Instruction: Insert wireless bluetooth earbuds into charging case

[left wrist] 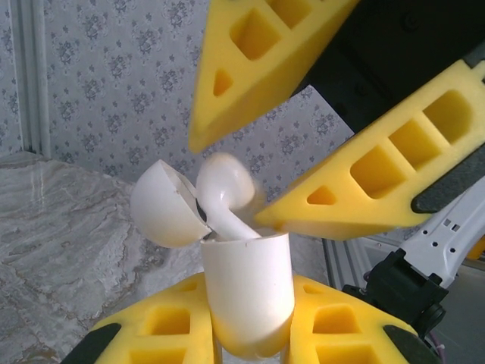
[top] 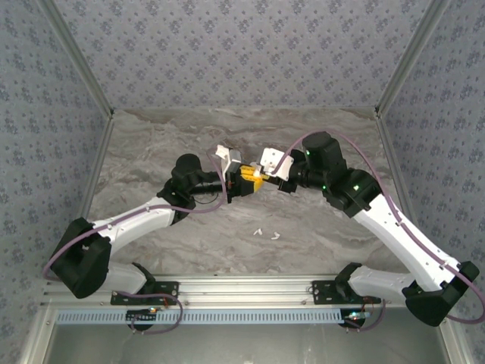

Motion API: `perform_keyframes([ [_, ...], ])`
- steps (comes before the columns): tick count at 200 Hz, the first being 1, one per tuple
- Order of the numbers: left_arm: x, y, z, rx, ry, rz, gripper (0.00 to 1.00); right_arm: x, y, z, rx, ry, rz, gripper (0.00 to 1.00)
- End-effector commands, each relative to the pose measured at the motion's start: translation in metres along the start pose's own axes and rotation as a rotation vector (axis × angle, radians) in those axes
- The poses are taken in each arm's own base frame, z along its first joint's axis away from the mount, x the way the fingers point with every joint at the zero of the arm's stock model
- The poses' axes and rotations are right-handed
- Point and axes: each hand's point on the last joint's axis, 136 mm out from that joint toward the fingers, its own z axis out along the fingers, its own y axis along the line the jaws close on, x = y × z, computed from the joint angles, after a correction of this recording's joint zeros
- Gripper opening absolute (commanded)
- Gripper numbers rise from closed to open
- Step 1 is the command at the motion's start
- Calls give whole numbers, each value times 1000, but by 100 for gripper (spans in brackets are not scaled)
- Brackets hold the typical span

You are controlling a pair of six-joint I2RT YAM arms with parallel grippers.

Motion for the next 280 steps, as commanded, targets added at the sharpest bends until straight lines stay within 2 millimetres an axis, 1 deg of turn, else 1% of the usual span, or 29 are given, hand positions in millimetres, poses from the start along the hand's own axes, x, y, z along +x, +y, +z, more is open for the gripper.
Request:
perform_keyframes([
  [1,-19,-9,-3,9,-51,68,0,-11,0,-6,-23,-29,1,39],
  [12,-19,-9,-3,5,-51,67,0,-15,-3,-8,-17,-41,12,41],
  [24,-18,-8,-3,-3,-52,67,0,-23,-6,-14,-12,-71,30,46],
  [46,-19,-5,-4,-21,-61,71,0,-40,-19,-30,16,-146,92,55],
  [63,-20,-4,-5,-33,-72,73,0,-48,-29,-44,26,-196,166,61],
  [86,-23,-2,-7,-49,-91,76,0,-48,-41,-56,36,-225,283,67],
  [103,-24,0,-8,-65,-105,82,0,-41,-49,-59,36,-218,384,70],
  [123,-27,2,-10,-85,-124,93,0,-29,-53,-58,12,-185,514,69],
  [129,-29,3,-10,-89,-128,98,0,-27,-56,-58,10,-179,552,67],
  [135,-30,3,-10,-95,-132,106,0,-22,-52,-57,-15,-155,602,64],
  [145,-33,5,-11,-109,-140,120,0,-19,-53,-56,-33,-141,675,60],
  [181,-45,8,-13,-147,-170,178,0,-12,-57,-53,-65,-88,914,56],
  [199,-50,10,-13,-162,-182,203,0,-14,-58,-54,-93,-57,1012,55],
  [228,-58,9,-13,-170,-204,235,0,-18,-57,-49,-140,-37,1138,50],
  [244,-59,8,-12,-161,-206,236,0,-16,-55,-44,-146,-10,1187,49],
  [280,-60,8,-11,-152,-207,235,0,-8,-52,-32,-127,68,1208,49],
])
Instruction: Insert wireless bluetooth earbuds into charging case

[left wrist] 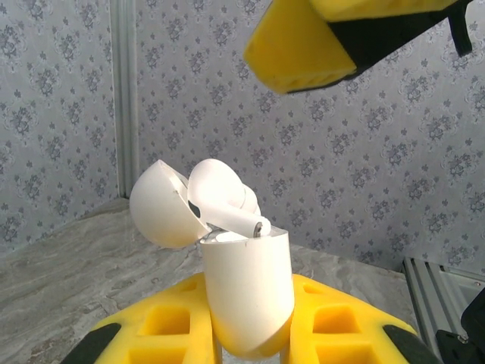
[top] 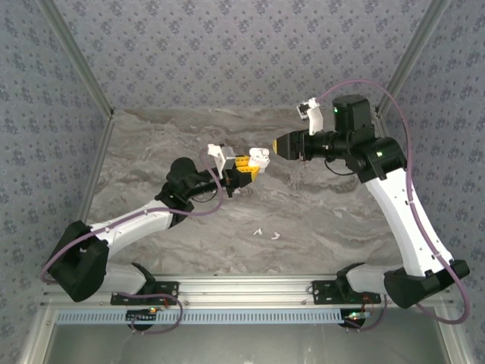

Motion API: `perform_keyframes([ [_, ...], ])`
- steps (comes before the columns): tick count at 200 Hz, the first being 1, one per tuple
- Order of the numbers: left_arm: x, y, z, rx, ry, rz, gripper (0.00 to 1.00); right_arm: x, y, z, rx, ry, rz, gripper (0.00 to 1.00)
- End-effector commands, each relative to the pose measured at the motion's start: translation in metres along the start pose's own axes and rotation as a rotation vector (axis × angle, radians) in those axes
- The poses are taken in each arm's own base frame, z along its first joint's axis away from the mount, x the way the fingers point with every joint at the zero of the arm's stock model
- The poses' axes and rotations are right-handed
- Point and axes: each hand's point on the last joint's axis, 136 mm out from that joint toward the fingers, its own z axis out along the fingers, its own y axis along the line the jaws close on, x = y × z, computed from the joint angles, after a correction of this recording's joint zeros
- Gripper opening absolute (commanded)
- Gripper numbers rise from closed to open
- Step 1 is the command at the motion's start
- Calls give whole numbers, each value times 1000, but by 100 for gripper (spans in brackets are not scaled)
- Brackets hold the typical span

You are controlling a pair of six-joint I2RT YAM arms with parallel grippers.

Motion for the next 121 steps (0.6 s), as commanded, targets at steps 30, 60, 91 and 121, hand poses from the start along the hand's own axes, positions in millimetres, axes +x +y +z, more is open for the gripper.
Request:
perform_keyframes([
  [30,-39,-11,1,32,-99,73,0,7,3,12,46,78,62,47],
  [60,-39,-11,1,31,-99,73,0,9,1,21,81,101,41,46],
  [91,-38,-11,1,33,-97,70,0,8,0,29,101,108,22,46],
  [121,-38,-11,0,32,-96,70,0,8,2,36,100,120,5,45],
])
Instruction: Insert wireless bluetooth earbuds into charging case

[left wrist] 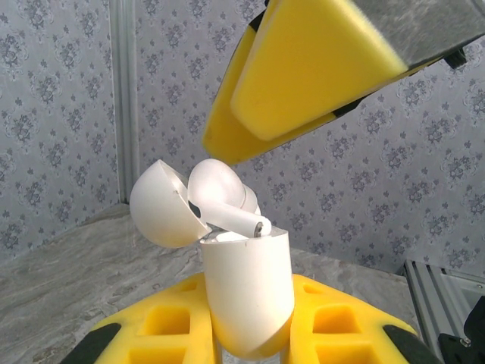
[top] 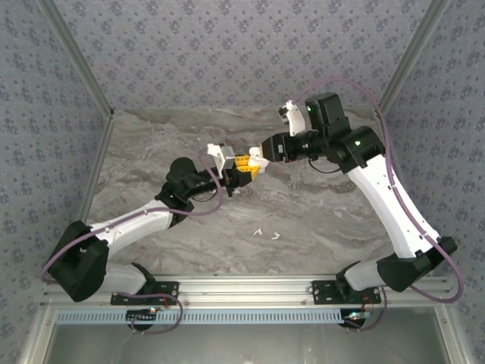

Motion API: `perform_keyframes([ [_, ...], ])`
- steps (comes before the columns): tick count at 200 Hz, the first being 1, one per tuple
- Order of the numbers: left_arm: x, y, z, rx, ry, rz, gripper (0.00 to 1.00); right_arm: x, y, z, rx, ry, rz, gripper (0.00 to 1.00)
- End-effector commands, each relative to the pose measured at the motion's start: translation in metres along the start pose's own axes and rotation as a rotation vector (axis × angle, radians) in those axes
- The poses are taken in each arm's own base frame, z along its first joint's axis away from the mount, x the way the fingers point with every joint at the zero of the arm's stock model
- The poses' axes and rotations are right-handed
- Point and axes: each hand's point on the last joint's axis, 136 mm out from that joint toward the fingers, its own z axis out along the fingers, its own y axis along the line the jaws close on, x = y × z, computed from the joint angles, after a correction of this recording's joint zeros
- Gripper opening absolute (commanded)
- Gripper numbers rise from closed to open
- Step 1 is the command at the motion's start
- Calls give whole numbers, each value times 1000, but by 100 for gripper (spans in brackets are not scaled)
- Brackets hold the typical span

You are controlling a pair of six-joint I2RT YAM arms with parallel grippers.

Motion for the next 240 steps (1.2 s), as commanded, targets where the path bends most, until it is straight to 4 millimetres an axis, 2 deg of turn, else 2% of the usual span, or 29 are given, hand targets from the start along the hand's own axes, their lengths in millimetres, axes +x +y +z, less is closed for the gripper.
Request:
perform_keyframes([
  [1,-34,-10,1,29,-86,62,0,-5,3,-2,19,-5,-18,44],
  [138,-32,-9,0,25,-81,59,0,-1,7,13,32,33,-46,39],
  [240,-32,-8,0,18,-80,57,0,3,12,18,24,56,-73,28],
])
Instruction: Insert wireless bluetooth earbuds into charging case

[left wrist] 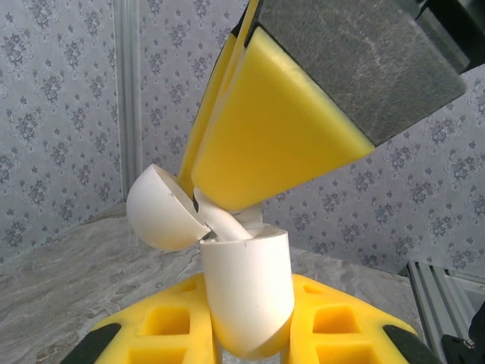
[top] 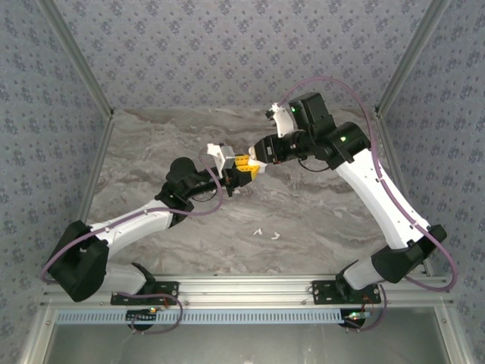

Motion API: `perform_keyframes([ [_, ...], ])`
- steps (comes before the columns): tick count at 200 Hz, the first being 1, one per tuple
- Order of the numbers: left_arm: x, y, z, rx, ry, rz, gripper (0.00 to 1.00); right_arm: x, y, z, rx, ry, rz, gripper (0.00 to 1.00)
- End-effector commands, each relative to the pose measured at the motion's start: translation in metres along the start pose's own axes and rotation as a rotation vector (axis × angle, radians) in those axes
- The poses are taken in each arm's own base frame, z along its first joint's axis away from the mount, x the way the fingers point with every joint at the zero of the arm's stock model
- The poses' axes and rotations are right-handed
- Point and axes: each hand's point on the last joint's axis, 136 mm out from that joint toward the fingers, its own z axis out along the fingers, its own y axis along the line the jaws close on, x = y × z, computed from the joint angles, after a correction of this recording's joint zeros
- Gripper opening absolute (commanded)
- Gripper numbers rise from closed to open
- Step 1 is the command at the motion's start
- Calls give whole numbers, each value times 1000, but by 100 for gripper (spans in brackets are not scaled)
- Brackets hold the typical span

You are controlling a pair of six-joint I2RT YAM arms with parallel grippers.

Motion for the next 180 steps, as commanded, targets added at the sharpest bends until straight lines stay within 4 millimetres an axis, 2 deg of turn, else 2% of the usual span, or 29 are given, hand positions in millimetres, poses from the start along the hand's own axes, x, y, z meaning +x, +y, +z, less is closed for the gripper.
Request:
perform_keyframes([
  [1,-32,-10,0,26,-80,58,0,-1,6,-3,-1,3,-31,28],
  [92,-31,-9,0,21,-78,53,0,-9,14,-21,11,-79,-143,21],
  [129,-30,-8,1,22,-77,40,0,-10,19,-30,53,-117,-278,21],
  [180,-28,-10,0,32,-70,30,0,-9,3,-38,208,-138,-490,21],
])
